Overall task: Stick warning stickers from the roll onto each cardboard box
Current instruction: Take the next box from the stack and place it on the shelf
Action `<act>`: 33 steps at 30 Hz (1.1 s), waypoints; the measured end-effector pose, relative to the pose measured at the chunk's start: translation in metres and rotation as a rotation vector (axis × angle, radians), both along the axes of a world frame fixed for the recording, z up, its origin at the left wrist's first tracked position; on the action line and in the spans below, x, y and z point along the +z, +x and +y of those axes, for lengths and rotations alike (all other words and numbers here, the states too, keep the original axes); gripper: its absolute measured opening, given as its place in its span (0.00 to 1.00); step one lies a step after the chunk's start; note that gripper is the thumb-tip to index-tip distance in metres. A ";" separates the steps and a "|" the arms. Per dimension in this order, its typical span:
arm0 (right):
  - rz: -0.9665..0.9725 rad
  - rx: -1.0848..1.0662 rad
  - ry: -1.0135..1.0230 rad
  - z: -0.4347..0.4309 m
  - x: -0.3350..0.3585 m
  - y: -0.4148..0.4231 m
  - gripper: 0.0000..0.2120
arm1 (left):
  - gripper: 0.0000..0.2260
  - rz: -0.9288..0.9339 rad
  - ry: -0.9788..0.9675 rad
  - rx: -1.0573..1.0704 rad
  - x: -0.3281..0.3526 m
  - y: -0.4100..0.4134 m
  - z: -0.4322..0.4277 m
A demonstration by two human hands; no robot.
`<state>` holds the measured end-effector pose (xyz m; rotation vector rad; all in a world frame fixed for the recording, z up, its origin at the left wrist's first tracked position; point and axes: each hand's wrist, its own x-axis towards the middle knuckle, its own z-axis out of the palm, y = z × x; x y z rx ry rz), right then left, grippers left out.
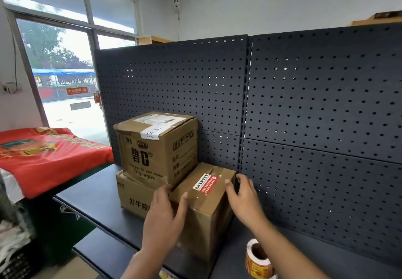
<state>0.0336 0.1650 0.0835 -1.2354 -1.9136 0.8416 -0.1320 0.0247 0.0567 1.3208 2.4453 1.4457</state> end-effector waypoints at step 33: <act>0.831 0.072 -0.314 -0.065 0.044 0.045 0.15 | 0.11 -0.322 0.375 -0.245 0.074 0.095 -0.010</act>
